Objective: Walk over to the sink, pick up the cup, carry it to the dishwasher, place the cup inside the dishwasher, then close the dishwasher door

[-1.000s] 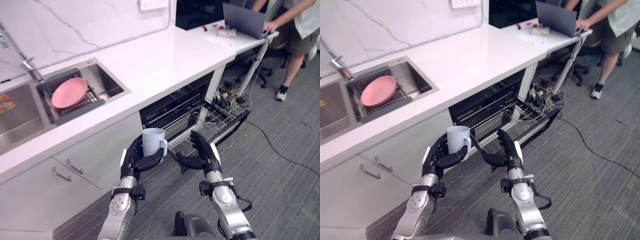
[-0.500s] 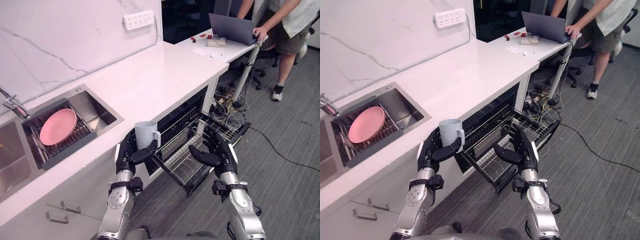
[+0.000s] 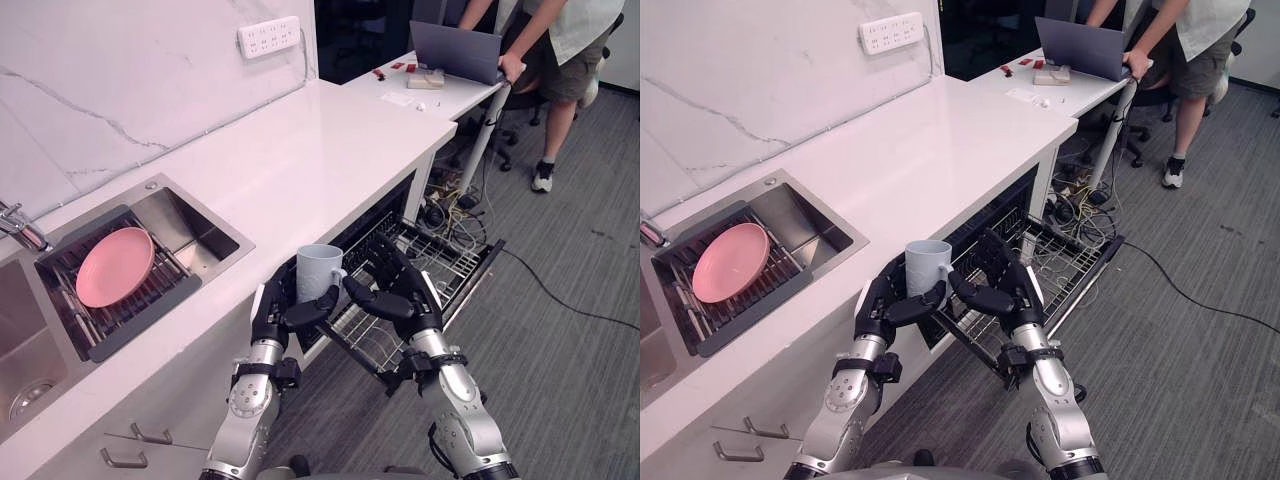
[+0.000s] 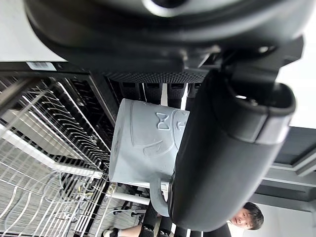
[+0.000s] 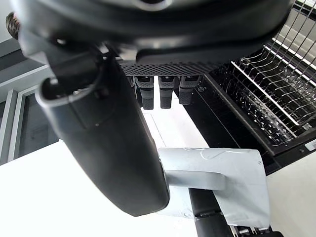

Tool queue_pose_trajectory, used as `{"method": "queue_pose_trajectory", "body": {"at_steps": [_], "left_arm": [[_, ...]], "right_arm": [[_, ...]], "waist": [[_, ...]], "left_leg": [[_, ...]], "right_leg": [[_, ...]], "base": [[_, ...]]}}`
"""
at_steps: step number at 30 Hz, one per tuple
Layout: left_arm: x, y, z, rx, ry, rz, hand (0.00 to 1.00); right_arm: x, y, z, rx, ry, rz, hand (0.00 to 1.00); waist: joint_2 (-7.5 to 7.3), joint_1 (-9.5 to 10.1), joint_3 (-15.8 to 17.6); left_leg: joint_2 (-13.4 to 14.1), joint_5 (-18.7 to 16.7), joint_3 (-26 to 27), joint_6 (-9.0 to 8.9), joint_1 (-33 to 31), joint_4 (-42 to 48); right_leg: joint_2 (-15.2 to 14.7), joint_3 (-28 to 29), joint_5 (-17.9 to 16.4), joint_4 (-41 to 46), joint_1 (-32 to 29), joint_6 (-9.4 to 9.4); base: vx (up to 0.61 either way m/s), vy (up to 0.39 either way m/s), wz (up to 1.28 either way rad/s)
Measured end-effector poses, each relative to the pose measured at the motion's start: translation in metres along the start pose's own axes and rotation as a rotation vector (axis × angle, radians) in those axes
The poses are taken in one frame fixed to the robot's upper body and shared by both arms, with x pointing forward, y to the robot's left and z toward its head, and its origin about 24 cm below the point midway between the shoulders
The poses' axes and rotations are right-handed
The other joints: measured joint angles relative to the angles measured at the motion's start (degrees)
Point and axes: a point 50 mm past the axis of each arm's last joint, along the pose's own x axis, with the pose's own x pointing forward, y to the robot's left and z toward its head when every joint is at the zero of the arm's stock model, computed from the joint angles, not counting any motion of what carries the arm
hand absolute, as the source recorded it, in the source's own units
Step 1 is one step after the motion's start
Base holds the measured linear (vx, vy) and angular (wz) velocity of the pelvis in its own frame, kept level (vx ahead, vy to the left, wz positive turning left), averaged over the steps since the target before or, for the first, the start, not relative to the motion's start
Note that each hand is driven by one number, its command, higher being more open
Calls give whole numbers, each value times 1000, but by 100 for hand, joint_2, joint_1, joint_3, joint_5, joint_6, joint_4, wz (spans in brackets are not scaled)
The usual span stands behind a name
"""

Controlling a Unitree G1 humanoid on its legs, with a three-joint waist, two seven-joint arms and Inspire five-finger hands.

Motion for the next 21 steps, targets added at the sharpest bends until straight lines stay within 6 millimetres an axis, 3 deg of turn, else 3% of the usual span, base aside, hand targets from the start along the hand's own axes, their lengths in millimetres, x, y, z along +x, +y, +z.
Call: {"method": "queue_pose_trajectory", "body": {"at_steps": [14,21], "left_arm": [[11,7,12,86,-39,-47,30],[13,15,4,44,12,-37,30]], "right_arm": [[13,-6,-1,19,20,9,90],[22,-2,3,-60,21,47,90]], "waist": [[-33,67,-163],[-89,188,-205]], "left_leg": [[-14,466,-177,17,48,-544],[65,711,-209,-4,88,-807]], "right_leg": [[38,-155,241,-238,9,-50],[125,-198,376,-336,-10,-111]], "base": [[-37,-2,6],[-51,-5,2]]}}
